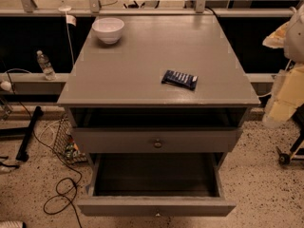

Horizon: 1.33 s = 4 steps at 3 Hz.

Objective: Close middle drawer

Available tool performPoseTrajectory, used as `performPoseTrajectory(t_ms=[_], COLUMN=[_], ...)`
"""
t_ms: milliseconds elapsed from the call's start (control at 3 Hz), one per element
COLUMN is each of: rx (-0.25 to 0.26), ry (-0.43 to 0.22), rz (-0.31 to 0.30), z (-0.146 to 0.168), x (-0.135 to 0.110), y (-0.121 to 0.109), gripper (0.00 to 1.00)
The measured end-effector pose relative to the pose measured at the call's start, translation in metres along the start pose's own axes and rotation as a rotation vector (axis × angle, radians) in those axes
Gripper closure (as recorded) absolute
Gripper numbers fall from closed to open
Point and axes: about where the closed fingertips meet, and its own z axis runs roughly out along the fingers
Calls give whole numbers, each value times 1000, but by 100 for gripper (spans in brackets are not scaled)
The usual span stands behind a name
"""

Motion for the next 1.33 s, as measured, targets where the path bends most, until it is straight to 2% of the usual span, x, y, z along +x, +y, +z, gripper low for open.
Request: performPoseTrajectory(t_ms=[333, 667, 1000, 1333], rx=[0, -3, 11, -59], ry=[0, -26, 1, 80], rz=[0, 46, 117, 270], z=[0, -1, 1, 39], x=[0, 6, 6, 9], y=[0, 0, 20, 75], gripper=[0, 0, 0, 0])
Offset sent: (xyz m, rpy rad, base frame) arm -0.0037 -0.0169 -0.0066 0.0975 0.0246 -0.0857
